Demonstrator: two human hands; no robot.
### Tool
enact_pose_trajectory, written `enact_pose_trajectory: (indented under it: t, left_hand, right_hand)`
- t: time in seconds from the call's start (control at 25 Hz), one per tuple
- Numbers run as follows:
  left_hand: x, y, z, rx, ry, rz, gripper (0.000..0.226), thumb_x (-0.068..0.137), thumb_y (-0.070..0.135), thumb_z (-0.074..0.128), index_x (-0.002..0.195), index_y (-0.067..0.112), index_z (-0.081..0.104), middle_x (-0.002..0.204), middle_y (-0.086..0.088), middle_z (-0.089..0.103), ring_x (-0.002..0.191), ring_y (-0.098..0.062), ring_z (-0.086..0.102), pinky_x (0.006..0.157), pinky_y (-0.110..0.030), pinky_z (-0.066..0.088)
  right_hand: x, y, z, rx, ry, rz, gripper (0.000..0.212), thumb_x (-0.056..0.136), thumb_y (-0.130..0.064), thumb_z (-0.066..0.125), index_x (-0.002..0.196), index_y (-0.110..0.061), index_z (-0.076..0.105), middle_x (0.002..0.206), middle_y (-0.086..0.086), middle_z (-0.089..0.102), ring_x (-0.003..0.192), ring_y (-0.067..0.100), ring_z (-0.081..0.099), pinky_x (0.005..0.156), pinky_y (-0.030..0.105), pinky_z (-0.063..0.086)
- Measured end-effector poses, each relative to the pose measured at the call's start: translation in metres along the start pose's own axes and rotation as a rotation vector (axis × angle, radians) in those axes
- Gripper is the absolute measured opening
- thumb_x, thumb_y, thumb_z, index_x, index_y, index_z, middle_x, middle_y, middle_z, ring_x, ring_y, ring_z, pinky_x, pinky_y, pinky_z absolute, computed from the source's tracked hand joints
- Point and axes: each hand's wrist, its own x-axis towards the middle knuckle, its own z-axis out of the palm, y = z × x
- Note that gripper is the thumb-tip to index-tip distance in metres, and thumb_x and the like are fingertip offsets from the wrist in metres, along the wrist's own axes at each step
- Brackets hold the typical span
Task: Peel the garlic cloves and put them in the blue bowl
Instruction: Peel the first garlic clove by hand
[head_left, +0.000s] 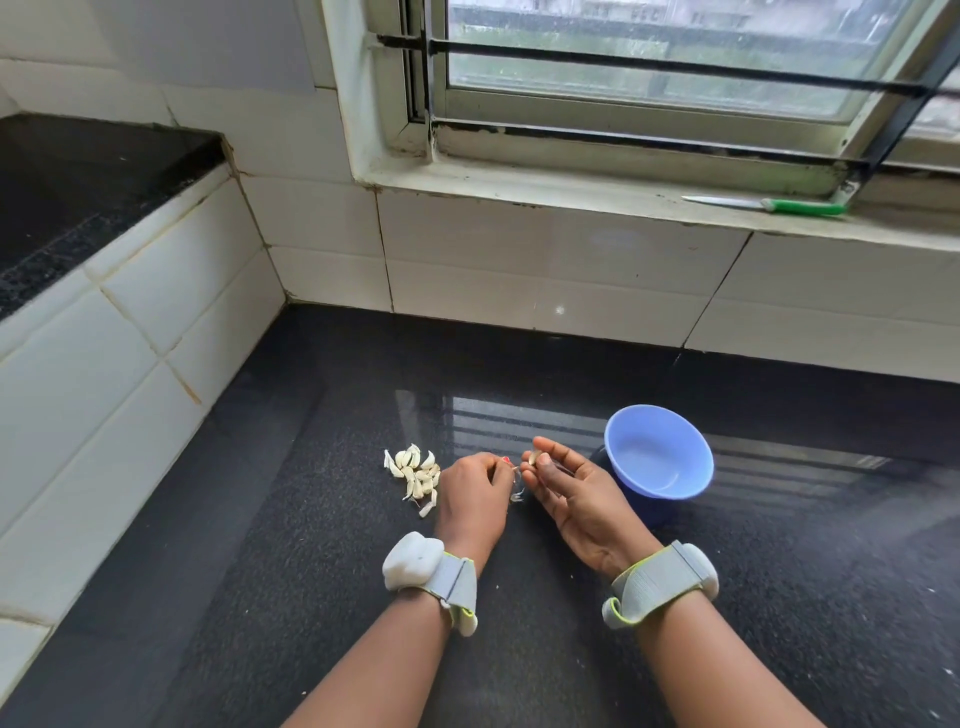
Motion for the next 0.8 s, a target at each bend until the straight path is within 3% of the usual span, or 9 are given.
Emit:
enact_pose_trajectory:
  t: [0.24,0.48,0.8]
  left_hand:
    - [0.002,-0.004,0.0,-0.078,0.012,0.006,0.008,0.083,0.025,0.069,0.083,0.017,0.071,0.079,0.004,0.071,0.073,-0.009,0.062,0.068,-0.02,0.046]
    - [0.002,0.001,-0.003,-0.209,0.008,0.079,0.011,0.085,0.026,0.068,0.091,0.02,0.075,0.082,0.008,0.073,0.075,-0.001,0.065,0.071,-0.016,0.05]
    - [0.002,0.003,-0.003,-0.279,-0.03,0.077,0.011,0.082,0.02,0.072,0.092,0.023,0.075,0.081,0.008,0.074,0.071,0.002,0.065,0.072,-0.016,0.052]
  right_hand:
    - [0.0,-0.004,-0.004,-0.113,0.005,-0.037,0.024,0.087,0.005,0.059,0.109,-0.003,0.064,0.091,0.011,0.07,0.08,0.018,0.071,0.074,0.025,0.06]
    - [0.002,-0.003,-0.006,-0.193,-0.032,-0.07,0.023,0.086,0.002,0.063,0.109,0.0,0.065,0.096,0.015,0.074,0.089,0.021,0.07,0.084,0.029,0.058]
    - [0.004,-0.002,-0.011,-0.39,-0.043,-0.172,0.019,0.085,-0.003,0.068,0.104,0.001,0.07,0.094,0.015,0.075,0.085,0.017,0.071,0.074,0.024,0.058]
